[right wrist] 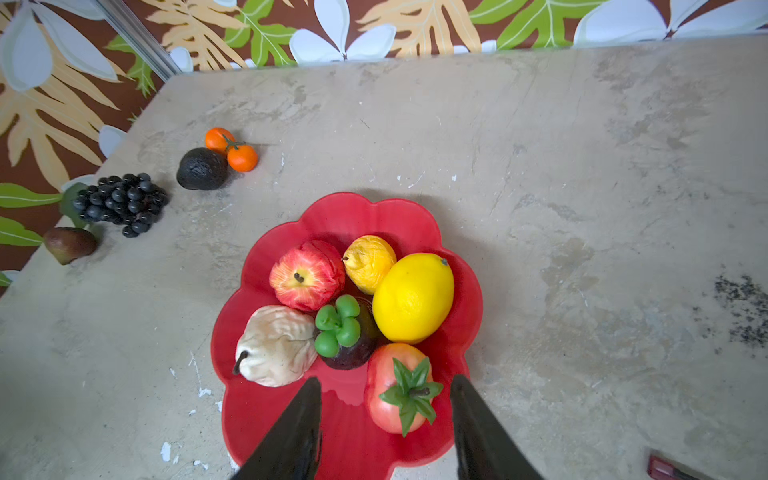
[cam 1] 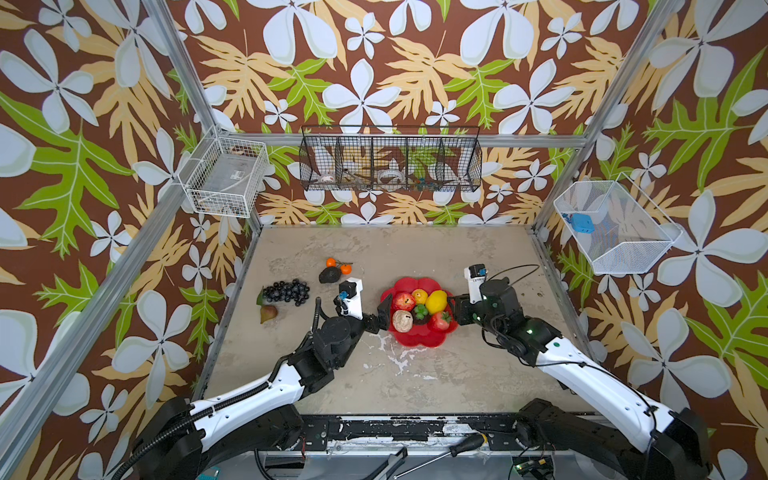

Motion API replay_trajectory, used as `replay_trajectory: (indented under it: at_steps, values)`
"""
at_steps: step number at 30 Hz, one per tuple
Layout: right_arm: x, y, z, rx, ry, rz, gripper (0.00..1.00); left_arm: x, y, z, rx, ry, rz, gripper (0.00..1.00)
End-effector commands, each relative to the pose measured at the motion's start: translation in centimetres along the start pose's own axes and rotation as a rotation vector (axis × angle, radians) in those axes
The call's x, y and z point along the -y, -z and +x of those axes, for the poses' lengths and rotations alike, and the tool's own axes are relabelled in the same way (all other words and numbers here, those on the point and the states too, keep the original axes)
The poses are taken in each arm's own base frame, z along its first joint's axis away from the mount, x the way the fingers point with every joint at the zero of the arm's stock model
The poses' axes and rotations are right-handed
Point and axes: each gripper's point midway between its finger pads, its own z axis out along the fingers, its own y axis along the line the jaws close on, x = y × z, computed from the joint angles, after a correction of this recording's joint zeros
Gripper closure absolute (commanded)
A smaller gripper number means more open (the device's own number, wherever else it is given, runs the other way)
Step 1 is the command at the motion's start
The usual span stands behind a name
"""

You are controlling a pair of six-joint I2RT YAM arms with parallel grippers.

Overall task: Place and organize the fake fruits in the fruit bowl
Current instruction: 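Move the left gripper over the dark avocado while the right gripper withdraws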

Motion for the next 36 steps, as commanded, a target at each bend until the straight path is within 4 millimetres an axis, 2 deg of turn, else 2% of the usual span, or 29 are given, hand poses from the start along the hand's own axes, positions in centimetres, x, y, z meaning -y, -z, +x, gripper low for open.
replay_trajectory:
  at_steps: [1,5,11,13,17,20,23,29,36]
  values:
    - [0.5,1.4,-0.7,0.097,0.0,0.0,0.46,-1.5,-0.7,1.7,-0.107,-0.022,-0.108,0.04]
    - [1.4,2.8,-0.2,0.187,-0.043,0.0,0.43,-3.3,-2.7,2.1,-0.18,-0.031,-0.223,0.04]
    - [2.3,3.7,1.4,0.262,-0.072,-0.021,0.37,-7.6,-5.5,2.9,-0.315,-0.076,-0.429,0.04]
    - [2.1,3.7,1.7,0.278,-0.075,-0.043,0.37,-9.6,-6.4,3.1,-0.355,-0.058,-0.495,0.04]
    - [2.5,3.2,2.6,0.282,-0.083,-0.036,0.37,-12.4,-8.4,3.8,-0.411,-0.043,-0.549,0.03]
    - [2.7,2.9,3.2,0.277,-0.086,-0.032,0.36,-15.7,-9.4,4.8,-0.479,-0.047,-0.637,0.02]
    - [3.2,2.6,3.5,0.262,-0.091,-0.003,0.35,-17.3,-10.6,5.9,-0.53,-0.001,-0.63,0.03]
    - [3.5,2.6,3.8,0.274,-0.095,-0.001,0.33,-21.3,-11.8,6.2,-0.596,-0.074,-0.732,0.0]
    - [3.6,2.9,3.9,0.285,-0.097,-0.003,0.29,-24.1,-13.9,7.3,-0.651,0.007,-0.7,0.0]
